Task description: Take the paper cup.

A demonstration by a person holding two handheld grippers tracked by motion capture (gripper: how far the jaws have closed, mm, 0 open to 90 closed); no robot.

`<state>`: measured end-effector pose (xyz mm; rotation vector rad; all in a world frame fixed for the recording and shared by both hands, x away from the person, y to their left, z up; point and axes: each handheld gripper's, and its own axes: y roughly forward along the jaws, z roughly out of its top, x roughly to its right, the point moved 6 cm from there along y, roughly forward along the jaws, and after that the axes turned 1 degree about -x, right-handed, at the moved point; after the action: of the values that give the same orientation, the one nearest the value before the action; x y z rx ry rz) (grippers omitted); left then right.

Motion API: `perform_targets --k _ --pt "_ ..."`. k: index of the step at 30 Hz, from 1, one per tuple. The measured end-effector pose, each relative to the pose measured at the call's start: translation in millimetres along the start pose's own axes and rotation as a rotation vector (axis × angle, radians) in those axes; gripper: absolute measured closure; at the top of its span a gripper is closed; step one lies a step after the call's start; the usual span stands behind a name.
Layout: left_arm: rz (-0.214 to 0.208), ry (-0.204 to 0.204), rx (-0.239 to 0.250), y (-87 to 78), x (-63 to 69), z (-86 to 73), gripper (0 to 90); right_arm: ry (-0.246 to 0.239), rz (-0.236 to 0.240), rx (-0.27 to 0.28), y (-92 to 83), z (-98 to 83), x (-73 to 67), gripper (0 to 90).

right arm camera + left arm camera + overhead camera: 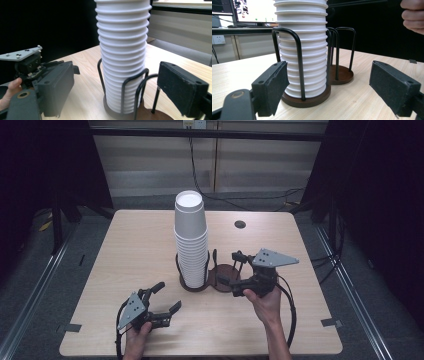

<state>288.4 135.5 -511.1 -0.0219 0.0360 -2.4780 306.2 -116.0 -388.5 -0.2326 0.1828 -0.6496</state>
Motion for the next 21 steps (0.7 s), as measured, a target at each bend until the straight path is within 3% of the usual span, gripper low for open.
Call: perform_targets --k 21 --pt "-0.001 -0.004 0.0 0.0 0.3 0.0 15.5 -0.035 0.072 -0.057 13.5 38.3 -0.6 13.7"
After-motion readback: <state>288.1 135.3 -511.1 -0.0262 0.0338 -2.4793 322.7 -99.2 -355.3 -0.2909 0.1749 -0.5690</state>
